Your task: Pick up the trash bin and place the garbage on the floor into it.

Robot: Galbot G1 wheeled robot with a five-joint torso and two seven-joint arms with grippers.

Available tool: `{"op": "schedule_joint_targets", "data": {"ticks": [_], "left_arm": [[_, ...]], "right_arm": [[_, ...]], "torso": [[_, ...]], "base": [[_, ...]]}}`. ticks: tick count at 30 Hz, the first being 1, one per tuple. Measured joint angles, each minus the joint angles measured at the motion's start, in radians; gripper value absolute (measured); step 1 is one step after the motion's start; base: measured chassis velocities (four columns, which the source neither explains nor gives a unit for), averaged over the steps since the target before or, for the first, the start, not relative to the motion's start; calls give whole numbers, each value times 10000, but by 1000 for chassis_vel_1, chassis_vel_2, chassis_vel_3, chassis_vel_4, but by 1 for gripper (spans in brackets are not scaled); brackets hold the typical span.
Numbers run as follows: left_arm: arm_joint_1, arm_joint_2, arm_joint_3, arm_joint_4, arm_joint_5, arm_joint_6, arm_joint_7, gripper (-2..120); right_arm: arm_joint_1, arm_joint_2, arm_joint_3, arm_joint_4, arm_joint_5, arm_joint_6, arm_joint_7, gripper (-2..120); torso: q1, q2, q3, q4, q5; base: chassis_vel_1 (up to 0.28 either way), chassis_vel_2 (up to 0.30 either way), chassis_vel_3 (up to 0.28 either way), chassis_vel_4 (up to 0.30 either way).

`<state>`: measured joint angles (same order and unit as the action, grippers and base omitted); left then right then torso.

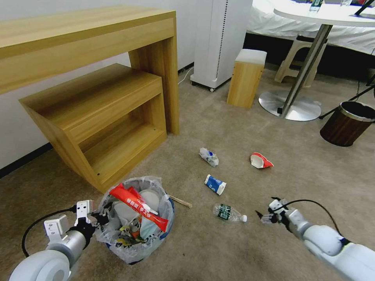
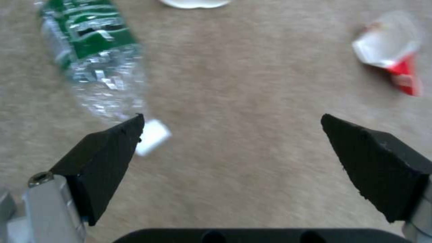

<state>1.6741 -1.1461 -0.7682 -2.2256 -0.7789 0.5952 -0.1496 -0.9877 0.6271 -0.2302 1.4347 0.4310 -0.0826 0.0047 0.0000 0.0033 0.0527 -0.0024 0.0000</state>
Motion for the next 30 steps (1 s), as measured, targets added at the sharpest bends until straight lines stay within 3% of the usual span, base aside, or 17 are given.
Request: {"op": "schedule_joint_targets", "data": {"ticks": [10,30], "left_arm": [[-35,-228,-12,-32,68,-6,26,1],[-141,-212,62,204,136,-148,201,1]], "right_arm": [[1129,872,-1737,-942,1,403,-729,99],[1395,1701,-1573,-2943,-910,1152,-913,92]], "torso": [[0,0,0,0,0],[0,0,0,0,0]], "base": [[0,0,0,0],[0,0,0,0]]}}
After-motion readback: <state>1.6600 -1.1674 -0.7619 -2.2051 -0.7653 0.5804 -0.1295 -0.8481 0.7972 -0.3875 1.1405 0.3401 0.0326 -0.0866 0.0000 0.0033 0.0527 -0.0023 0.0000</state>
